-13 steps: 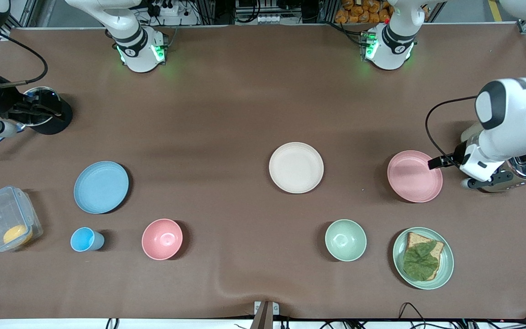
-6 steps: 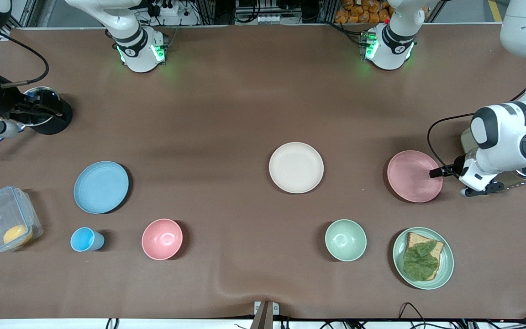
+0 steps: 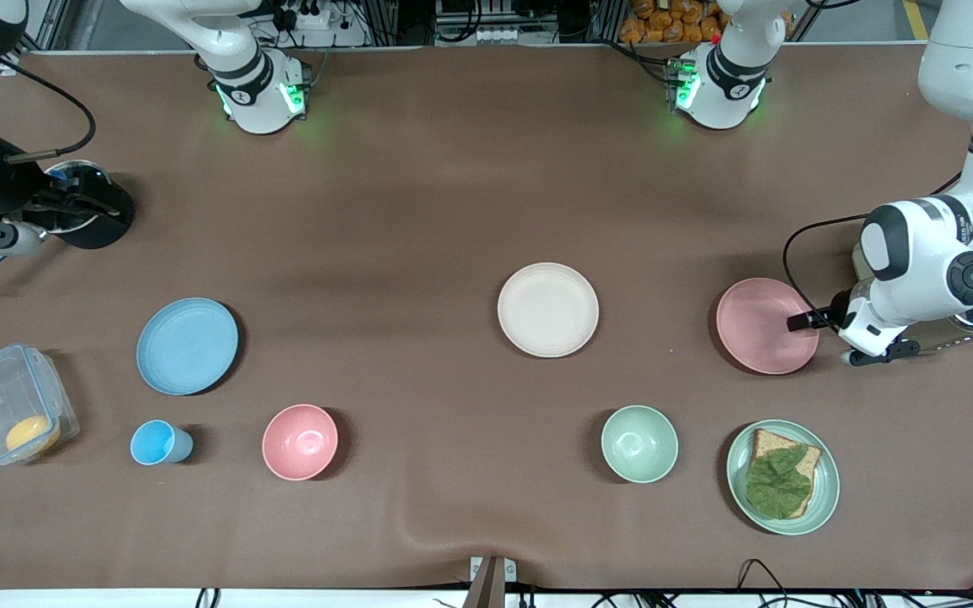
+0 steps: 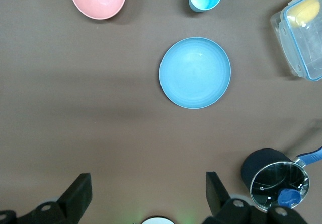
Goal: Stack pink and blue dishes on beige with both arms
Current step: 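Reach the left gripper to the pink plate while the right gripper reaches the blue plate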
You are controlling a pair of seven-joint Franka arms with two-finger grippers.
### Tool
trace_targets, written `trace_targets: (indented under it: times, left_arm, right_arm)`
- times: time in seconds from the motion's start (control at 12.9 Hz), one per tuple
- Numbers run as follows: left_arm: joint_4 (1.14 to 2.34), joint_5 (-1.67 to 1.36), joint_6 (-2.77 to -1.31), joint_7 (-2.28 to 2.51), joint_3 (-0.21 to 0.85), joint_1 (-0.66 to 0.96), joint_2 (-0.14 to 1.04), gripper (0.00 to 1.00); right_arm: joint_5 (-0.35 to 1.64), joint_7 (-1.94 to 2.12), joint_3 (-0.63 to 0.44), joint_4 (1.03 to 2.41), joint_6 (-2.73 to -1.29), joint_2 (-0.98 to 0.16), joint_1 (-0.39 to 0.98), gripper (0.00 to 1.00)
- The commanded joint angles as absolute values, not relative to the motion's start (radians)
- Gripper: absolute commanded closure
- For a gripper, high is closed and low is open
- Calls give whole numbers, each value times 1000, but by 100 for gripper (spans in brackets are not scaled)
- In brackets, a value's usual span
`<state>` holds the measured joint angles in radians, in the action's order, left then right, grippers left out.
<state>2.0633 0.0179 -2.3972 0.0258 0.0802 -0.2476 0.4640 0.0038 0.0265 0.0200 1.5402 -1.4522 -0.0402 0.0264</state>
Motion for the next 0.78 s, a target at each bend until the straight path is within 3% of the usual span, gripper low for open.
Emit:
trace_targets:
  times: [0.0, 0.16, 0.23, 0.54, 0.7]
  left_arm:
    - [2048, 38, -2421, 26, 83, -255, 489, 10]
    - [2049, 38, -2428, 25, 83, -261, 491, 10]
    - [2048, 38, -2428, 26, 83, -261, 491, 15]
    - [2048, 38, -2428, 26, 83, -258, 489, 70]
    - [2048, 38, -2428, 26, 84, -259, 489, 100]
  right_arm:
    - [3, 14, 17, 1549, -1485, -70, 31, 0]
    - [3, 14, 15, 1552, -1558, -139, 22, 0]
    - [3, 14, 14, 1557, -1587, -176, 11, 0]
    - [-6, 24, 12, 1592, -1756, -372, -90, 0]
    - [-5, 28, 12, 1621, -1812, -408, -120, 0]
